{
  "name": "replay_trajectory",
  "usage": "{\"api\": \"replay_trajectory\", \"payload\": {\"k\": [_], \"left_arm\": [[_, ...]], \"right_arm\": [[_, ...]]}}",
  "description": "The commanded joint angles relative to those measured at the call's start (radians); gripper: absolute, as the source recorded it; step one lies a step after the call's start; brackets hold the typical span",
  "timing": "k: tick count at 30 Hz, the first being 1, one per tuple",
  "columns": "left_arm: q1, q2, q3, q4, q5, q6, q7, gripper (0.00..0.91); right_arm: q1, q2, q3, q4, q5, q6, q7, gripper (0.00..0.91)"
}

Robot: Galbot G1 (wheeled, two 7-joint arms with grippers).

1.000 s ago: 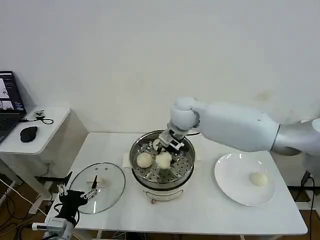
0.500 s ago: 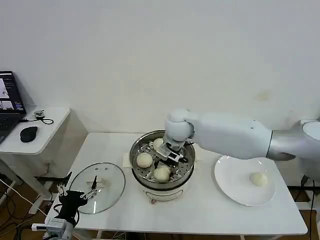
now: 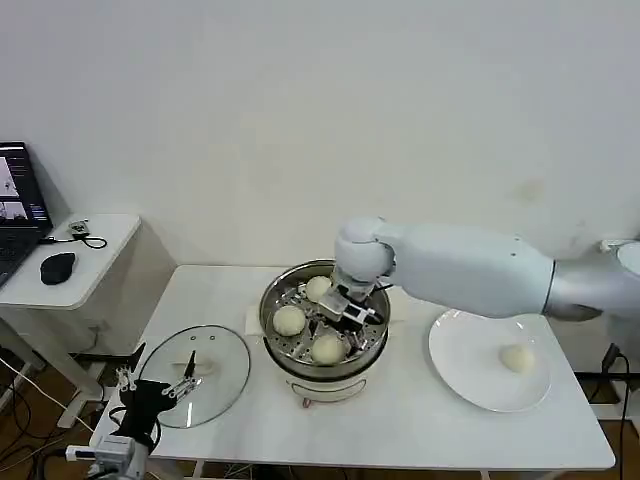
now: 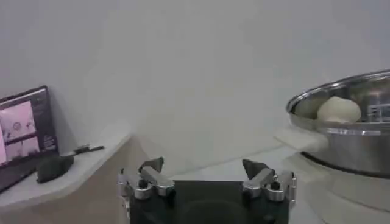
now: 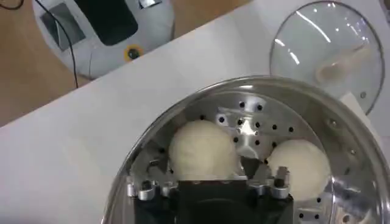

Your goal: Take steamed baozi put them in steamer then cover it.

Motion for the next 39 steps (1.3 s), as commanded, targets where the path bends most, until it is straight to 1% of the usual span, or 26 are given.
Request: {"api": "replay_trajectory", "payload": {"k": [1,4,6,7,9,11,12,13,14,15,17,19,20,22,23,26,27,29,30,31,32,33,36,37,38,39], "left_arm": [[-0.003,0.001,0.002,0.002,0.0,0.0,0.0,0.907],[-0.007,0.006,0.002,0.002,-0.002,0.001,0.0,0.907],[-0.008,0.012,0.001,0.001,-0.006,0.002,0.0,0.907],[-0.008,0.017,0.0,0.0,-0.008,0.002,0.0,0.907],[-0.006,0.022,-0.001,-0.002,-0.01,0.004,-0.001,0.907],[-0.002,0.033,-0.001,-0.008,-0.016,0.005,-0.001,0.907],[-0.002,0.035,-0.002,-0.008,-0.017,0.005,-0.001,0.907],[-0.004,0.04,-0.002,-0.005,-0.018,0.004,0.0,0.907],[-0.006,0.044,-0.001,-0.002,-0.021,0.004,-0.001,0.907],[-0.009,0.045,0.001,0.001,-0.022,0.004,-0.001,0.907],[-0.015,0.048,0.008,0.004,-0.022,0.004,0.0,0.907],[-0.021,0.055,0.017,0.007,-0.023,0.005,0.0,0.907],[-0.025,0.057,0.022,0.009,-0.022,0.006,0.0,0.907],[-0.032,0.063,0.031,0.011,-0.022,0.009,0.0,0.907],[-0.036,0.065,0.035,0.011,-0.022,0.011,0.0,0.907],[-0.043,0.069,0.041,0.01,-0.022,0.015,0.0,0.907],[-0.045,0.072,0.043,0.01,-0.023,0.016,0.0,0.907],[-0.046,0.074,0.043,0.01,-0.023,0.016,0.0,0.907],[-0.045,0.075,0.042,0.01,-0.024,0.016,0.0,0.907],[-0.045,0.074,0.042,0.009,-0.024,0.016,0.0,0.907],[-0.044,0.073,0.041,0.009,-0.024,0.016,0.0,0.907],[-0.042,0.072,0.039,0.009,-0.024,0.015,0.0,0.907],[-0.036,0.069,0.04,0.011,-0.019,0.014,0.003,0.907],[-0.034,0.069,0.04,0.01,-0.017,0.014,0.004,0.907],[-0.034,0.068,0.04,0.009,-0.017,0.015,0.004,0.907],[-0.034,0.066,0.04,0.008,-0.015,0.015,0.004,0.907]], "right_arm": [[0.04,-0.056,0.031,0.005,0.047,-0.013,0.017,0.907],[0.073,-0.105,0.067,-0.021,0.079,-0.045,0.047,0.907],[0.086,-0.139,0.081,-0.038,0.105,-0.082,0.074,0.907],[0.102,-0.177,0.081,-0.04,0.141,-0.117,0.083,0.907],[0.124,-0.227,0.079,-0.042,0.184,-0.155,0.094,0.907],[0.142,-0.295,0.074,-0.042,0.205,-0.185,0.108,0.907],[0.148,-0.343,0.071,-0.036,0.208,-0.197,0.112,0.907],[0.153,-0.365,0.069,-0.033,0.206,-0.199,0.113,0.907],[0.154,-0.413,0.064,-0.025,0.2,-0.201,0.115,0.907],[0.153,-0.47,0.057,-0.016,0.191,-0.205,0.114,0.907],[0.147,-0.54,0.046,-0.006,0.172,-0.203,0.112,0.907],[0.127,-0.624,0.034,0.003,0.115,-0.192,0.106,0.907],[0.121,-0.645,0.031,0.004,0.097,-0.18,0.105,0.907],[0.085,-0.699,0.021,0.009,0.028,-0.15,0.103,0.907],[0.075,-0.713,0.018,0.01,0.005,-0.147,0.103,0.907],[0.02,-0.758,0.021,-0.003,-0.102,-0.106,0.118,0.907],[-0.033,-0.773,0.063,-0.016,-0.161,-0.08,0.119,0.907],[-0.112,-0.792,0.123,-0.026,-0.16,-0.083,0.126,0.907],[-0.161,-0.801,0.204,-0.032,-0.162,-0.085,0.127,0.907],[-0.264,-0.816,0.292,-0.045,-0.177,-0.079,0.128,0.907],[-0.344,-0.82,0.357,-0.055,-0.186,-0.076,0.132,0.907],[-0.399,-0.821,0.396,-0.068,-0.2,-0.075,0.133,0.907],[-0.546,-0.804,0.518,-0.119,-0.235,-0.057,0.139,0.907],[-0.566,-0.799,0.542,-0.126,-0.241,-0.056,0.138,0.907],[-0.625,-0.78,0.612,-0.155,-0.257,-0.051,0.14,0.907],[-0.651,-0.765,0.645,-0.176,-0.265,-0.051,0.139,0.907]]}}
